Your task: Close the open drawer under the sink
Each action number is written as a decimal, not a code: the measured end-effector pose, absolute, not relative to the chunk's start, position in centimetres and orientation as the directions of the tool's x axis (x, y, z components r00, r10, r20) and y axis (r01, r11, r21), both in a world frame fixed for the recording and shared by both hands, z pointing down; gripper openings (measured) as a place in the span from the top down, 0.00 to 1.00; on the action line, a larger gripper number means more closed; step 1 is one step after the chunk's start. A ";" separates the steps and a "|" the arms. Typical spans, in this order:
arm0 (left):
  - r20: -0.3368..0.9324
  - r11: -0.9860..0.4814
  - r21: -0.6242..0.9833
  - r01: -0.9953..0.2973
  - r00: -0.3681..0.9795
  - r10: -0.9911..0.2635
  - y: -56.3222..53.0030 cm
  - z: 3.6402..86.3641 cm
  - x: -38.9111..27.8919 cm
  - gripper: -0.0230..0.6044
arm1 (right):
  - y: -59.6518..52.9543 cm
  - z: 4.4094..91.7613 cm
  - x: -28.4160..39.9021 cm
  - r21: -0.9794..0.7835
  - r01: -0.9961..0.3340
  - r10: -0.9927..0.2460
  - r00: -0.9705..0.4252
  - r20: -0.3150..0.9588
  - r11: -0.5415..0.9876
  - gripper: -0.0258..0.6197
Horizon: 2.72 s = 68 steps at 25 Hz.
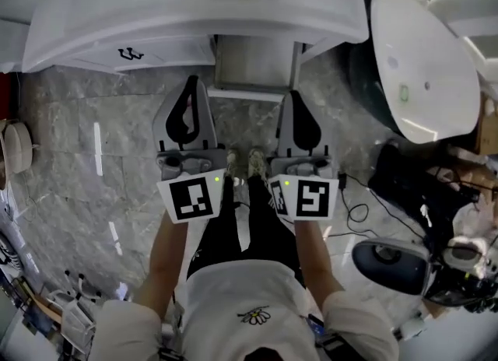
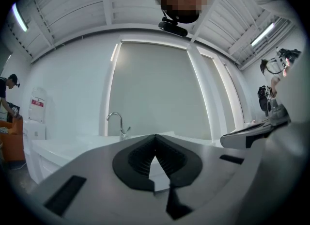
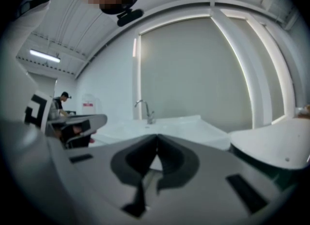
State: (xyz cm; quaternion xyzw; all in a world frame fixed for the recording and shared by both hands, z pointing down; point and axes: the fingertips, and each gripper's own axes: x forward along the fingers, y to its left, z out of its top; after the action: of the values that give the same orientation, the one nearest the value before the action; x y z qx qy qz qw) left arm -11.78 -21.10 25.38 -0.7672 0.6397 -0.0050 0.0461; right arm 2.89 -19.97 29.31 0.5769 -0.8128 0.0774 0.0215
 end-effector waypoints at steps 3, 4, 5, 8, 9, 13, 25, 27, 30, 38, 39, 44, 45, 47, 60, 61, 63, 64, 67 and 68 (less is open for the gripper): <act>-0.049 -0.188 -0.076 -0.979 0.192 -0.980 -22.4 29.8 -11.6 0.93 | -21.2 33.1 2.7 -0.110 -0.946 -0.942 -0.317 0.107 0.306 0.91; -0.041 -0.187 -0.073 -0.980 0.190 -0.981 -22.5 31.3 -11.6 0.93 | -21.3 34.4 2.7 -0.112 -0.948 -0.945 -0.310 0.106 0.299 0.91; -0.028 -0.184 -0.068 -0.981 0.186 -0.982 -22.4 32.9 -11.8 0.93 | -21.2 35.6 2.8 -0.117 -0.950 -0.947 -0.303 0.112 0.290 0.91; 0.015 -0.178 -0.057 -0.982 0.177 -0.984 -21.5 37.3 -12.3 0.93 | -20.1 39.8 2.9 -0.137 -0.956 -0.947 -0.280 0.159 0.260 0.91; 0.022 -0.180 -0.056 -0.982 0.179 -0.984 -21.3 38.6 -12.5 0.93 | -19.8 41.1 2.9 -0.133 -0.957 -0.945 -0.277 0.173 0.257 0.91; 0.052 -0.185 -0.042 -0.982 0.183 -0.982 -20.9 43.1 -12.4 0.93 | -19.0 45.2 2.8 -0.119 -0.957 -0.933 -0.285 0.217 0.265 0.91; 0.126 -0.185 -0.026 -0.982 0.180 -0.976 -19.5 49.2 -12.5 0.93 | -16.6 53.0 3.1 -0.128 -0.965 -0.915 -0.259 0.309 0.230 0.91; 0.124 -0.185 -0.024 -0.982 0.181 -0.976 -19.6 49.1 -12.5 0.93 | -16.4 53.6 3.2 -0.121 -0.966 -0.911 -0.256 0.323 0.228 0.91; 0.117 -0.184 -0.023 -0.983 0.181 -0.977 -19.7 49.0 -12.6 0.93 | -15.8 54.3 3.2 -0.111 -0.967 -0.904 -0.256 0.344 0.231 0.91; 0.133 -0.178 -0.019 -0.984 0.174 -0.976 -19.3 49.6 -13.0 0.93 | -15.5 55.6 2.5 -0.124 -0.969 -0.897 -0.244 0.368 0.213 0.91; 0.135 -0.173 -0.019 -0.985 0.169 -0.976 -19.2 49.7 -13.1 0.93 | -15.8 55.7 2.5 -0.124 -0.972 -0.901 -0.232 0.368 0.199 0.91; 0.144 -0.160 -0.020 -0.987 0.156 -0.977 -19.2 50.2 -13.4 0.93 | -17.7 56.4 2.5 -0.156 -0.980 -0.912 -0.176 0.370 0.125 0.91; 0.147 -0.161 -0.019 -0.987 0.156 -0.977 -19.2 50.3 -13.4 0.93 | -17.9 56.8 2.3 -0.157 -0.980 -0.909 -0.176 0.379 0.124 0.91; 0.154 -0.164 -0.021 -0.986 0.159 -0.975 -19.1 50.5 -13.4 0.93 | -18.0 57.9 1.8 -0.133 -0.981 -0.894 -0.183 0.409 0.140 0.91; 0.182 -0.170 -0.021 -0.985 0.163 -0.970 -18.7 51.0 -13.5 0.93 | -19.0 63.7 -0.9 -0.206 -0.968 -0.805 -0.237 0.543 0.146 0.69; 0.183 -0.169 -0.019 -0.985 0.163 -0.970 -18.7 51.0 -13.5 0.93 | -19.1 64.2 -1.0 -0.207 -0.968 -0.800 -0.237 0.550 0.144 0.69; 0.184 -0.168 -0.015 -0.986 0.163 -0.969 -18.7 51.1 -13.5 0.93 | -19.4 64.9 -1.3 -0.204 -0.968 -0.791 -0.238 0.564 0.146 0.69; 0.184 -0.169 -0.016 -0.985 0.163 -0.969 -18.7 51.1 -13.4 0.93 | -19.5 65.2 -1.4 -0.200 -0.968 -0.787 -0.239 0.569 0.149 0.69; 0.193 -0.170 -0.032 -0.985 0.161 -0.968 -18.7 51.4 -13.5 0.93 | -19.7 65.6 -1.6 -0.193 -0.970 -0.783 -0.236 0.576 0.150 0.69; 0.197 -0.167 -0.035 -0.985 0.157 -0.968 -18.6 51.6 -13.6 0.93 | -19.8 65.7 -1.6 -0.191 -0.970 -0.784 -0.232 0.576 0.147 0.69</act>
State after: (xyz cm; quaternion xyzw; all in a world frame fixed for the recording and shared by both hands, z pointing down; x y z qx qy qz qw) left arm -13.60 -18.62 51.57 -0.7590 0.6432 -0.0870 -0.0508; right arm -1.55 -19.77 65.73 0.5949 -0.7371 0.2696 0.1733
